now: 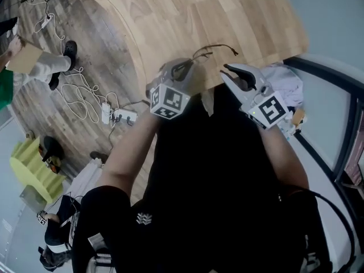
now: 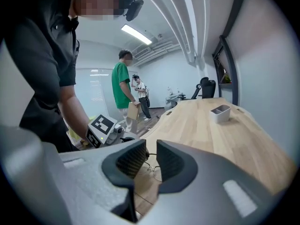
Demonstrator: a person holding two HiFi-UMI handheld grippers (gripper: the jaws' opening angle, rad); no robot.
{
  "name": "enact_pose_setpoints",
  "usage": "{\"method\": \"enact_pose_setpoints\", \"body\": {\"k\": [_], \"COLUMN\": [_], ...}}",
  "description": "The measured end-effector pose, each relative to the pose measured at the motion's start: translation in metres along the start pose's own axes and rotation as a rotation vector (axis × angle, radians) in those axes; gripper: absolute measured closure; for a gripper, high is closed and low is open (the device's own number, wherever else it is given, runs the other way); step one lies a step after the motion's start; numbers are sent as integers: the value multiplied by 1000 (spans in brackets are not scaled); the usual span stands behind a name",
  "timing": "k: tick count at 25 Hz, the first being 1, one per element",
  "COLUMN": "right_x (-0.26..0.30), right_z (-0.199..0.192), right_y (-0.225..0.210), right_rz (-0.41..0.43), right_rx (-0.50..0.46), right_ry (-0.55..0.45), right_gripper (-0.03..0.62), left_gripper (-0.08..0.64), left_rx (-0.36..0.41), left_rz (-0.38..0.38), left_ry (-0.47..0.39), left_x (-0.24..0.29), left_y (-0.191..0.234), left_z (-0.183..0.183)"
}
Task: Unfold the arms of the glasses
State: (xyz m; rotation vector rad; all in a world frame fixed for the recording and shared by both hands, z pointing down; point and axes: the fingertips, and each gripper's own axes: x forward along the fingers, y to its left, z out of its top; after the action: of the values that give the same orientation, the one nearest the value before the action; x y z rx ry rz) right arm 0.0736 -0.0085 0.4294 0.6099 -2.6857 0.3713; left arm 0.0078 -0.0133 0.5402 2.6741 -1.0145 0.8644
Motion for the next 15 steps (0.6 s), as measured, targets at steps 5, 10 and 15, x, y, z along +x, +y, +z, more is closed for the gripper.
{"method": "enact_pose_setpoints", "body": {"k": [5, 10, 15], "right_x": [27, 46, 56], "right_z": [-10, -22, -34], "right_y": [-2, 0, 4], "right_rz": [7, 32, 44], "right_rx": [-7, 12, 36], "right_ry": [125, 230, 283], "right_gripper": [441, 408, 402], "left_gripper": [525, 526, 525], "left_rx": [-1, -4, 1], "left_rz": [24, 26, 20], "left_ry": [-63, -88, -108], "left_x": [-11, -17, -23], "left_y": [-1, -4, -8], "left_z": [5, 5, 7]}}
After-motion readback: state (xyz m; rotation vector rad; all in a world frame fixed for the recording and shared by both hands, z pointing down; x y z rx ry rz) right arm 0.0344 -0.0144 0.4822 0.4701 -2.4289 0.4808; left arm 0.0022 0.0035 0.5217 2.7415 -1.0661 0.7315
